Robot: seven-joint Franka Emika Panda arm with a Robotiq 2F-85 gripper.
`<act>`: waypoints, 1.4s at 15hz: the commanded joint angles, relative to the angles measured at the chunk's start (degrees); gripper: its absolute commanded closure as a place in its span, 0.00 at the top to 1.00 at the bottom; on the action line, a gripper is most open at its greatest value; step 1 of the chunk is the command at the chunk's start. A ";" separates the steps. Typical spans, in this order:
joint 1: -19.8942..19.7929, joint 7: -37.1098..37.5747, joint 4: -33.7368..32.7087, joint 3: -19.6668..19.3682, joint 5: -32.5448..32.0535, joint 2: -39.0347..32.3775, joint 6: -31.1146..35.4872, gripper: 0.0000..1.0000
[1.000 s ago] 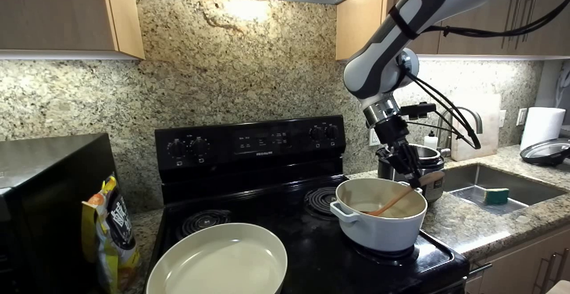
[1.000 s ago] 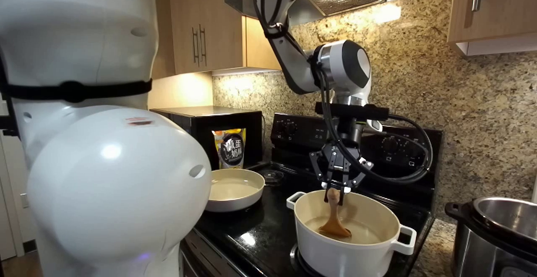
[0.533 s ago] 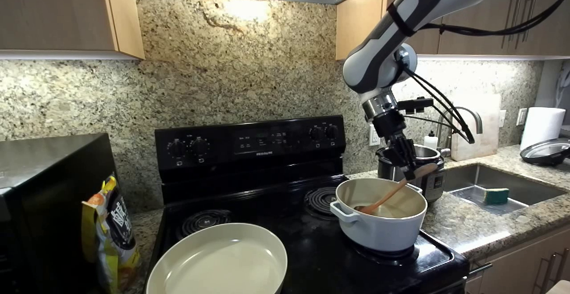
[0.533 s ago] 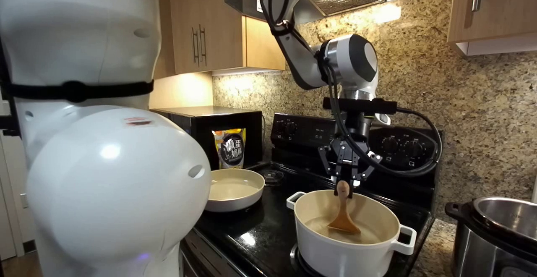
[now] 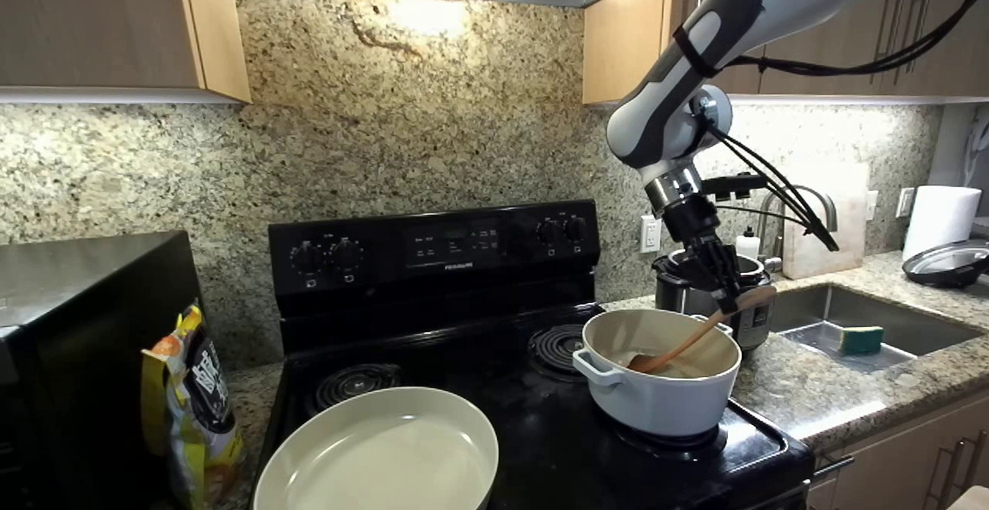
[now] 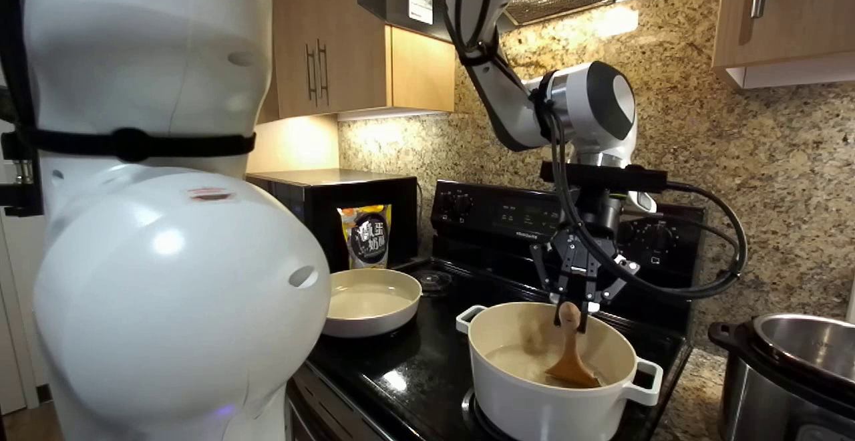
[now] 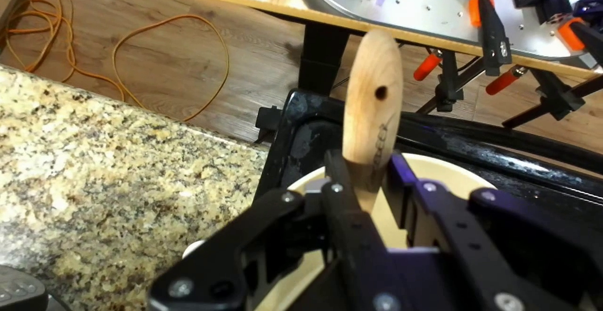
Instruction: Use the wooden spatula to stir the water in the pot.
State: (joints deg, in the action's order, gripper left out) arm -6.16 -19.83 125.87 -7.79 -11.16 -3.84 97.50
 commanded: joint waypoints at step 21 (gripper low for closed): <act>1.54 -6.52 -2.10 4.03 -2.08 -1.00 -2.74 0.06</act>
State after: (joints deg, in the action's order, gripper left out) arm -3.68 -24.03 125.06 -3.32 -14.40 -3.87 92.64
